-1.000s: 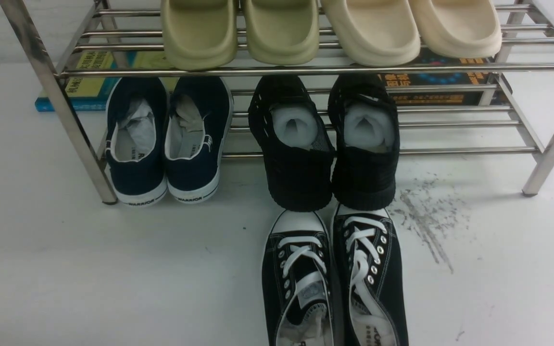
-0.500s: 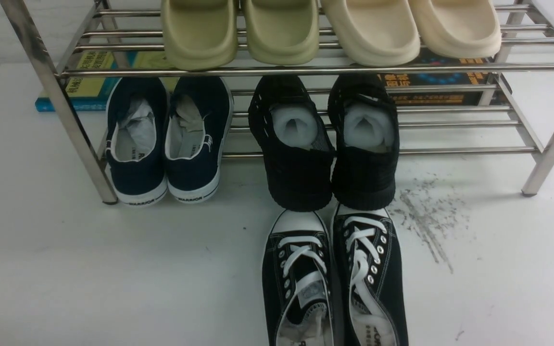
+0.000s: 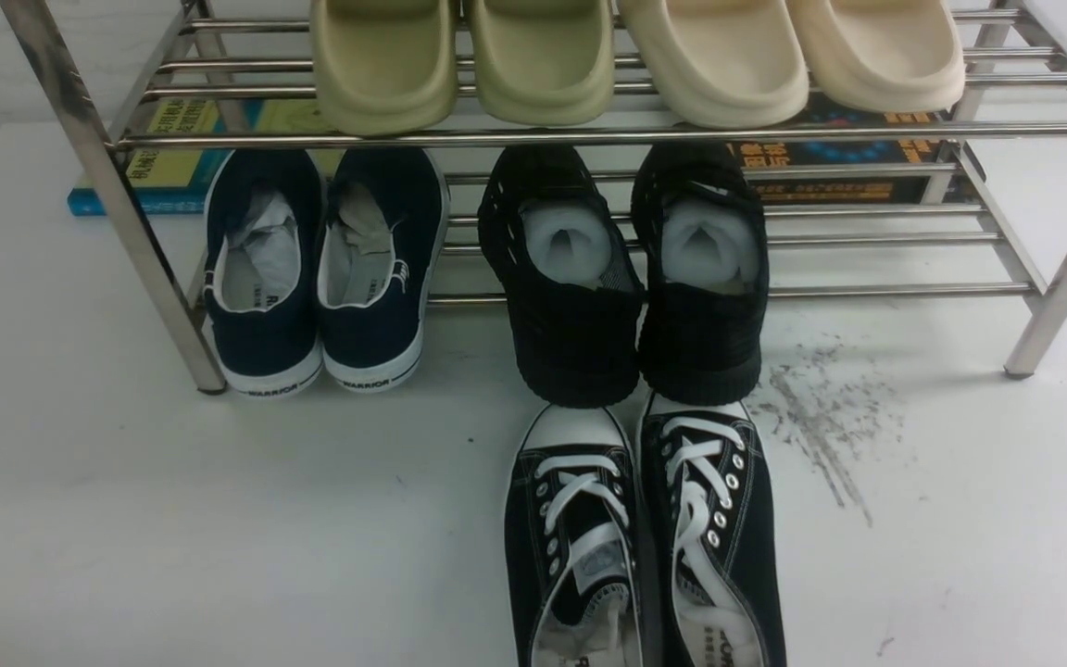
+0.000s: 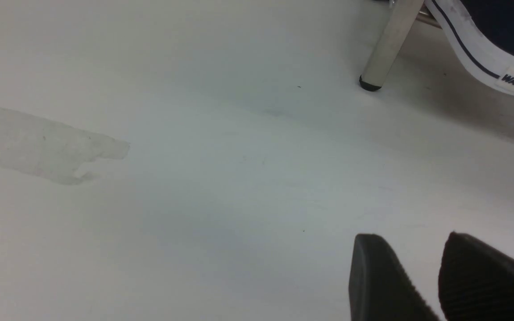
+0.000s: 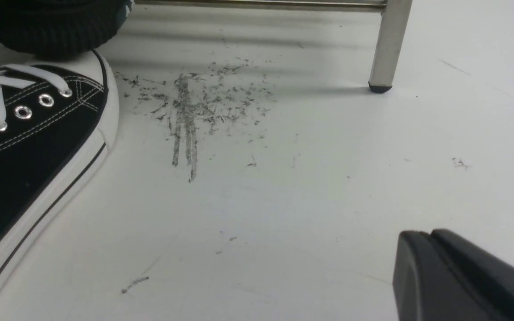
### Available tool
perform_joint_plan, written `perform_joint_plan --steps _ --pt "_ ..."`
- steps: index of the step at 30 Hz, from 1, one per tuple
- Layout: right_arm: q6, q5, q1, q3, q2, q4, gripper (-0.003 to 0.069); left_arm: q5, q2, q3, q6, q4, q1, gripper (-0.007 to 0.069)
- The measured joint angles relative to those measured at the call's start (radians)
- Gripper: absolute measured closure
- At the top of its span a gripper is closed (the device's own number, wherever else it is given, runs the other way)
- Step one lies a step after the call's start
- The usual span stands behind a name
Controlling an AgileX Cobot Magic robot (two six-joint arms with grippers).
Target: Take the shoes off the shelf with your hand on the white table.
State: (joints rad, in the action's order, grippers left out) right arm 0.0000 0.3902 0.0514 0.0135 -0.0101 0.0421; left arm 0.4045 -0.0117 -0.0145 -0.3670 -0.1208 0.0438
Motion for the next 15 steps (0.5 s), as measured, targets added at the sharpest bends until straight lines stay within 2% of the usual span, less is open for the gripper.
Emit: perform_joint_plan --steps 15 --pt "-0.011 0.000 0.000 0.000 0.000 0.001 0.0601 0.000 0.000 0.000 0.000 0.000 0.000 0.0383"
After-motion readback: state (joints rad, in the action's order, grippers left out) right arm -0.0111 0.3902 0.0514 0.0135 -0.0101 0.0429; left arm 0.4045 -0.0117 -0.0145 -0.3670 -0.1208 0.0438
